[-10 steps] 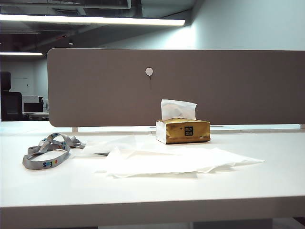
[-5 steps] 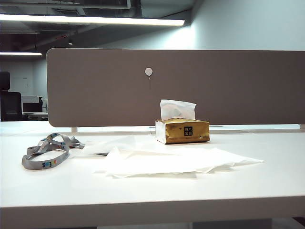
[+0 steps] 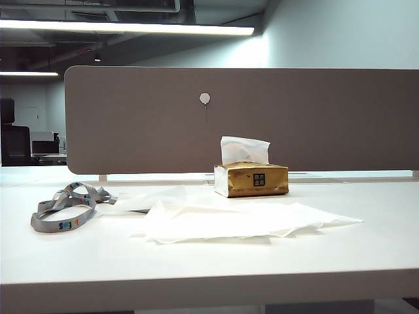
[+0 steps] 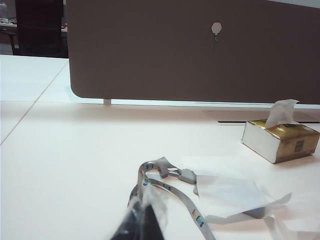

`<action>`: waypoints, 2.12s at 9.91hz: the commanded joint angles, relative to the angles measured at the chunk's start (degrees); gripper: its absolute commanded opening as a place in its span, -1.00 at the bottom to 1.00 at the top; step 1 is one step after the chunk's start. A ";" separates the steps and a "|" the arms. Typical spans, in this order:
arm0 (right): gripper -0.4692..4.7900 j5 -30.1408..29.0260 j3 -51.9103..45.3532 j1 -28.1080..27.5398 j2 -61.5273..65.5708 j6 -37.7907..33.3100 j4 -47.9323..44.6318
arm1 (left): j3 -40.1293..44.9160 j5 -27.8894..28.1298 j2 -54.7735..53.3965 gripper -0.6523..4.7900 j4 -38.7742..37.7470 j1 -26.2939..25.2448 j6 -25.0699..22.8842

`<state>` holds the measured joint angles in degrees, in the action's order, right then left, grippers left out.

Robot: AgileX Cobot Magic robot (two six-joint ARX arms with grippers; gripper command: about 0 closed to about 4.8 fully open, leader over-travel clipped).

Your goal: Pull out a tissue from the tissue box and use it to cover the ID card on the tabletop.

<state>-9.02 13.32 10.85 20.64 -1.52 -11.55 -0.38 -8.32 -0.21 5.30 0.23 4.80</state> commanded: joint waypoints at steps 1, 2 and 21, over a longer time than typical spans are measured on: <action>-0.84 1.64 -4.50 -1.38 -4.50 2.21 -0.70 | -0.24 0.17 -0.02 -0.78 0.44 0.02 0.17; -0.84 1.60 -4.79 -1.77 -5.01 2.21 -0.70 | -0.24 0.17 -0.02 -0.78 0.35 0.02 0.17; -0.84 14.78 -12.22 -8.70 -20.52 2.93 5.99 | -0.24 0.11 -0.02 -0.78 -0.13 0.07 0.20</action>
<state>7.25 1.04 2.85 0.19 1.96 -5.69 -0.38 -8.32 -0.16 4.89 0.23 4.80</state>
